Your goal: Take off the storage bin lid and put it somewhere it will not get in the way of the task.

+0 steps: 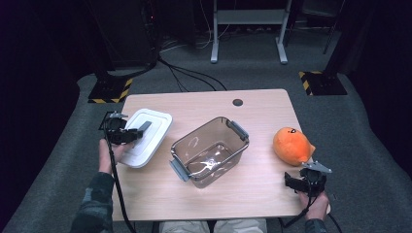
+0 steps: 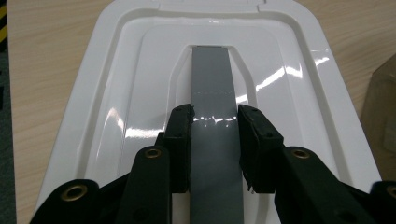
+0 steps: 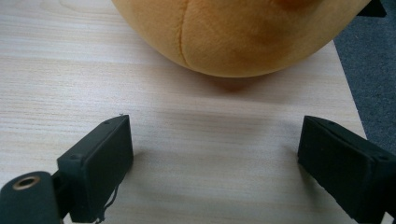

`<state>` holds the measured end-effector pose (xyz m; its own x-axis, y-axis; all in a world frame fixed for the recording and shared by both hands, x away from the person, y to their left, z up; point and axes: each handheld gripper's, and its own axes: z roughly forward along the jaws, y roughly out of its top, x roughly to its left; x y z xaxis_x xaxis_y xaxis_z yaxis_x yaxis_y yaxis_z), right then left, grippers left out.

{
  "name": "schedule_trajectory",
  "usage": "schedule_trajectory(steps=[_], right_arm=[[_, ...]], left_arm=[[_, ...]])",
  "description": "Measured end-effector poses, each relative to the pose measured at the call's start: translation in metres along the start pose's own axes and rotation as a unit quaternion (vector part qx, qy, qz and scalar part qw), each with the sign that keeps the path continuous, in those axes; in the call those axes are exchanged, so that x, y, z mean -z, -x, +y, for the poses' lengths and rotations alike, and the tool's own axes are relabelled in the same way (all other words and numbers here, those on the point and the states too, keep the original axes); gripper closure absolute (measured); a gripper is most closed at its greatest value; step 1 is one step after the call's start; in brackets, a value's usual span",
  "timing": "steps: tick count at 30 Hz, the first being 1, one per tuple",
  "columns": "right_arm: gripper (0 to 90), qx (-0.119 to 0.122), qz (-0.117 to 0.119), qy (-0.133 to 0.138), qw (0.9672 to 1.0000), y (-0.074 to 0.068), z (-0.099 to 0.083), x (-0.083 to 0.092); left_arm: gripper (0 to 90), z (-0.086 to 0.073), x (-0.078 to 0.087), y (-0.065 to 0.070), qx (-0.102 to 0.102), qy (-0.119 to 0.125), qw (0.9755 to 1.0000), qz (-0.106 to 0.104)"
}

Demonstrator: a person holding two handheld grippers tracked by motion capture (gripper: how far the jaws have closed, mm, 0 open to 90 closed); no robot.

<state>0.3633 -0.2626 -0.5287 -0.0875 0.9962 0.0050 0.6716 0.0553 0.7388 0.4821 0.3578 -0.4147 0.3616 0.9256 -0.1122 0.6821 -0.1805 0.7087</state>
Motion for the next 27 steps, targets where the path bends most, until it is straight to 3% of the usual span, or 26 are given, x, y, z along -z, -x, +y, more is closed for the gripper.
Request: schedule_trajectory(steps=[3, 13, 27], right_arm=[[9.8, 0.0, 0.0, 0.0, 1.0, 0.0, 0.0, 0.0], [9.8, 0.0, 0.0, 0.0, 1.0, 0.0, 0.0, 0.0], [9.8, 0.0, 0.0, 0.0, 1.0, 0.0, 0.0, 0.0]], left_arm=[[66.5, -0.005, -0.008, -0.004, -0.001, -0.018, 0.9998, 0.0], [66.5, -0.017, -0.028, -0.006, 0.008, -0.035, 0.9994, 0.003], [66.5, -0.018, -0.043, -0.003, 0.002, -0.055, 0.9985, 0.002]])
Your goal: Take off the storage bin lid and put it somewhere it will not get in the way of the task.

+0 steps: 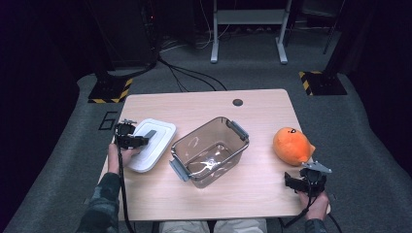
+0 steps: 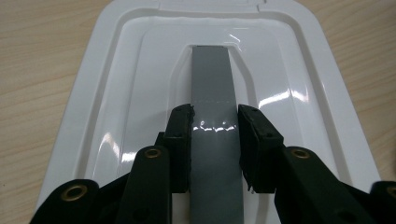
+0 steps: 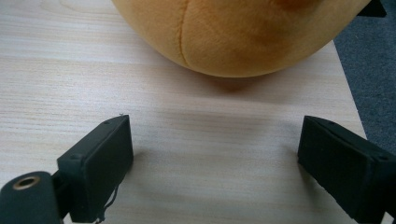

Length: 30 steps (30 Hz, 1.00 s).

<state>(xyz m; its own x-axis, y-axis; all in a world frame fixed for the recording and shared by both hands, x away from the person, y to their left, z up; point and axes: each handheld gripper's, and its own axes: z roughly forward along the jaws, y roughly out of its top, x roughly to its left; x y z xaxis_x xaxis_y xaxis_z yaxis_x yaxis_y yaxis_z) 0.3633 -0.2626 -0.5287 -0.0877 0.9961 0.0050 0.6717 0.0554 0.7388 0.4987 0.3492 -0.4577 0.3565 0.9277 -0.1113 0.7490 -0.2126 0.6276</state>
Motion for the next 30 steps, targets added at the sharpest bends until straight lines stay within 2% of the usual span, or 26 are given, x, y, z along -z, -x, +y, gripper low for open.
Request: schedule_trajectory(steps=[16, 18, 21, 30], right_arm=[[9.7, 0.0, 0.0, 0.0, 1.0, 0.0, 0.0, 0.0], [9.8, 0.0, 0.0, 0.0, 1.0, 0.0, 0.0, 0.0], [9.7, 0.0, 0.0, 0.0, 1.0, 0.0, 0.0, 0.0], [9.8, 0.0, 0.0, 0.0, 1.0, 0.0, 0.0, 0.0]], left_arm=[[66.5, -0.009, -0.017, 0.0, 0.002, -0.018, 0.9998, -0.004], [66.5, -0.009, -0.018, 0.001, 0.005, -0.017, 0.9998, -0.003], [66.4, -0.012, -0.022, 0.002, -0.003, -0.025, 0.9997, 0.003], [66.4, -0.017, -0.031, 0.001, 0.002, -0.031, 0.9995, 0.008]])
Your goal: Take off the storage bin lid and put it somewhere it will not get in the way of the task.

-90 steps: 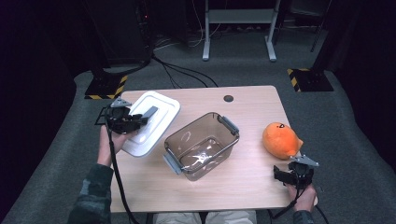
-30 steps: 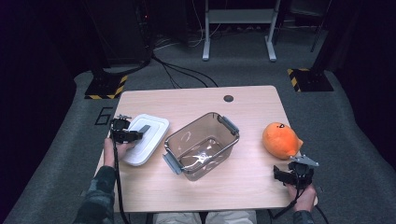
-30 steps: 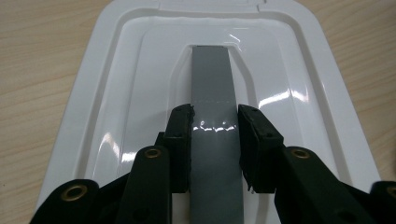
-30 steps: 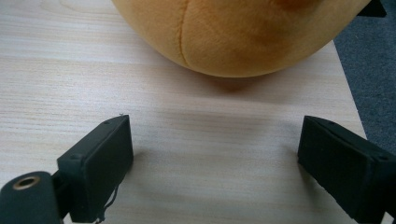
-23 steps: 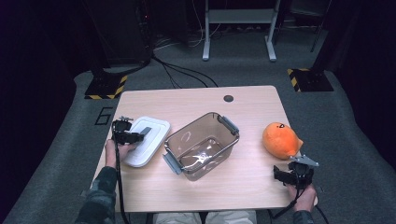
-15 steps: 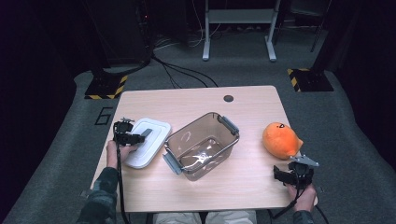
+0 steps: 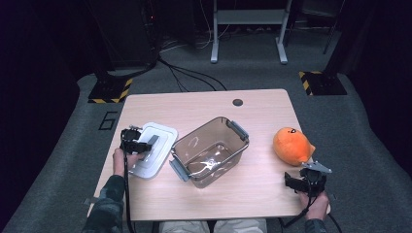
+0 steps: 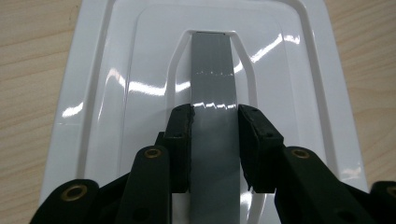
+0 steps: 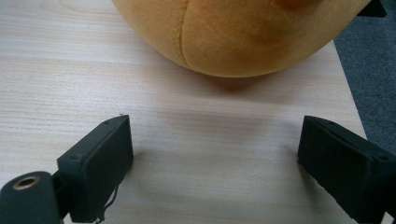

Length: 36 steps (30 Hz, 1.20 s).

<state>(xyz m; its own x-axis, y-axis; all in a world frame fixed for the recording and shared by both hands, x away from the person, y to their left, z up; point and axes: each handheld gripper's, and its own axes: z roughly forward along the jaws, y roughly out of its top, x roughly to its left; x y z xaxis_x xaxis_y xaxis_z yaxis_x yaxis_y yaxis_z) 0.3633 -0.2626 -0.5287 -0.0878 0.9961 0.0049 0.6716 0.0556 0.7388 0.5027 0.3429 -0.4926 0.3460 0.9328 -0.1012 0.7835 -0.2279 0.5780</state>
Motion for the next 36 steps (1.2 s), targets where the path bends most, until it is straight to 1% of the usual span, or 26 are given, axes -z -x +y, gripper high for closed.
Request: schedule_trajectory(steps=[2, 8, 13, 14, 16, 17, 18, 19, 20, 21, 22, 23, 27, 28, 29, 30, 32, 36], right_arm=[[9.8, 0.0, 0.0, 0.0, 1.0, 0.0, 0.0, 0.0], [9.8, 0.0, 0.0, 0.0, 1.0, 0.0, 0.0, 0.0], [9.7, 0.0, 0.001, 0.0, 1.0, 0.0, 0.0, 0.0], [9.7, 0.0, 0.001, 0.0, 1.0, 0.0, 0.0, 0.0], [9.7, 0.001, 0.001, 0.0, 1.0, 0.0, 0.0, 0.0], [9.7, 0.0, 0.002, -0.001, 1.0, 0.0, 0.0, 0.0], [9.7, 0.0, 0.002, -0.001, 1.0, 0.0, 0.0, 0.0], [9.7, 0.001, 0.002, -0.001, 1.0, 0.0, 0.0, 0.0], [9.8, 0.001, 0.002, -0.001, 1.0, 0.0, 0.0, 0.0], [9.7, 0.0, 0.002, -0.001, 1.0, 0.0, 0.0, 0.0], [9.7, 0.0, 0.002, -0.001, 1.0, 0.0, 0.0, 0.0], [9.7, 0.002, 0.002, -0.001, 1.0, 0.0, 0.0, 0.0], [9.7, 0.003, 0.002, -0.001, 1.0, 0.0, 0.0, 0.0], [9.8, 0.003, 0.002, -0.001, 1.0, 0.0, 0.0, 0.0], [9.7, 0.003, 0.002, -0.001, 1.0, 0.0, 0.0, 0.0], [9.7, 0.003, 0.002, -0.001, 1.0, 0.0, 0.0, 0.0], [9.8, 0.003, 0.002, -0.001, 1.0, 0.0, 0.0, 0.0], [9.8, 0.003, 0.002, -0.001, 1.0, 0.0, 0.0, 0.0]], left_arm=[[66.4, 0.0, 0.0, 0.0, 0.0, 0.003, 1.0, 0.001], [66.3, -0.001, -0.001, 0.001, -0.009, 0.005, 0.9999, 0.007], [66.0, -0.002, -0.001, -0.001, 0.0, 0.011, 0.9999, 0.0], [65.7, -0.003, -0.001, -0.001, 0.006, 0.015, 0.9999, -0.005], [65.6, -0.003, 0.0, -0.001, 0.009, 0.017, 0.9998, -0.006], [58.9, -0.003, 0.0, -0.002, 0.012, 0.019, 0.9997, -0.007], [58.9, -0.003, 0.001, -0.001, 0.014, 0.018, 0.9997, -0.004], [54.7, -0.002, 0.002, -0.001, 0.015, 0.015, 0.9998, -0.005], [49.1, -0.002, 0.003, -0.001, 0.019, 0.016, 0.9997, -0.007], [40.2, -0.002, 0.004, -0.001, 0.018, 0.015, 0.9997, -0.005], [40.2, -0.002, 0.005, 0.0, 0.019, 0.017, 0.9997, -0.006], [37.9, -0.002, 0.007, 0.0, 0.016, 0.019, 0.9997, -0.008], [24.6, -0.003, 0.015, 0.002, 0.013, 0.024, 0.9996, -0.005], [21.8, -0.004, 0.016, 0.003, 0.012, 0.029, 0.9995, -0.004], [17.8, -0.004, 0.019, 0.003, 0.011, 0.031, 0.9994, -0.007], [17.8, -0.004, 0.021, 0.004, 0.011, 0.034, 0.9993, -0.007], [14.9, -0.006, 0.026, 0.005, 0.009, 0.043, 0.999, -0.009], [13.3, -0.009, 0.033, 0.009, 0.002, 0.052, 0.9986, -0.01]])
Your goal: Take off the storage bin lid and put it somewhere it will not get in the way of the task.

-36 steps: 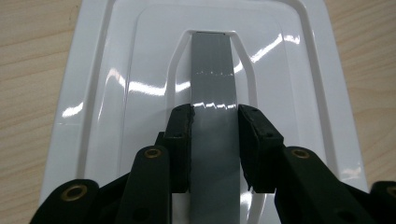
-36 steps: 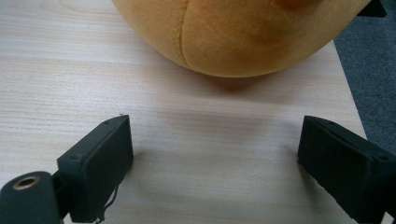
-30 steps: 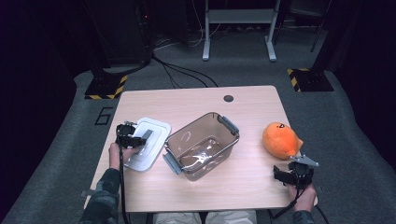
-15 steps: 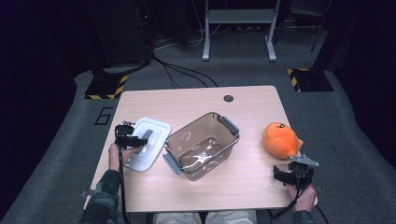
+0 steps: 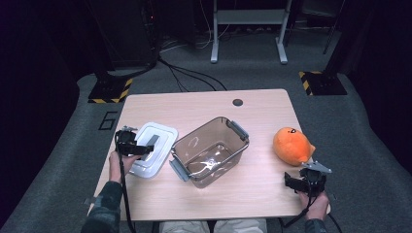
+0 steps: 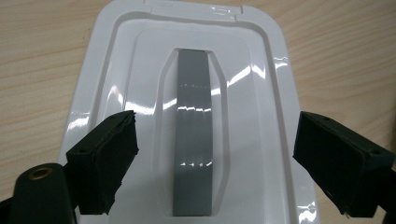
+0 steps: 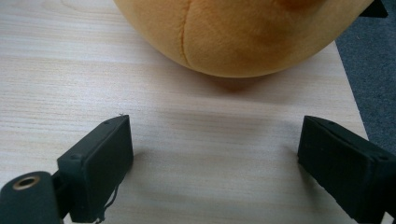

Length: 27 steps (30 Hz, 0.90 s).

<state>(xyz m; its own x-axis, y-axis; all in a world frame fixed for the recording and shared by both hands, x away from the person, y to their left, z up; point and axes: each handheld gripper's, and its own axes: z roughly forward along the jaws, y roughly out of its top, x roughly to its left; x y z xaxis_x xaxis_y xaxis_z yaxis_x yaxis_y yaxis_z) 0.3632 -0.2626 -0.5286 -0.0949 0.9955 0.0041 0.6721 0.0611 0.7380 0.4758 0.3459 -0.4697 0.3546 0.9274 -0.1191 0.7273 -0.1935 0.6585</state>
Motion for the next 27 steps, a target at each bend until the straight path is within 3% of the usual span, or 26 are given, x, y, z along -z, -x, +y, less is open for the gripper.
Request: schedule_trajectory(steps=[11, 27], right_arm=[[9.7, 0.002, 0.001, 0.001, 1.0, 0.0, 0.0, 0.0], [9.8, 0.0, 0.001, 0.0, 1.0, 0.0, 0.0, 0.0]], left_arm=[[10.3, -0.012, 0.018, 0.018, -0.022, 0.025, 0.9995, -0.004], [7.5, -0.033, 0.024, 0.051, -0.064, 0.022, 0.9976, -0.011]])
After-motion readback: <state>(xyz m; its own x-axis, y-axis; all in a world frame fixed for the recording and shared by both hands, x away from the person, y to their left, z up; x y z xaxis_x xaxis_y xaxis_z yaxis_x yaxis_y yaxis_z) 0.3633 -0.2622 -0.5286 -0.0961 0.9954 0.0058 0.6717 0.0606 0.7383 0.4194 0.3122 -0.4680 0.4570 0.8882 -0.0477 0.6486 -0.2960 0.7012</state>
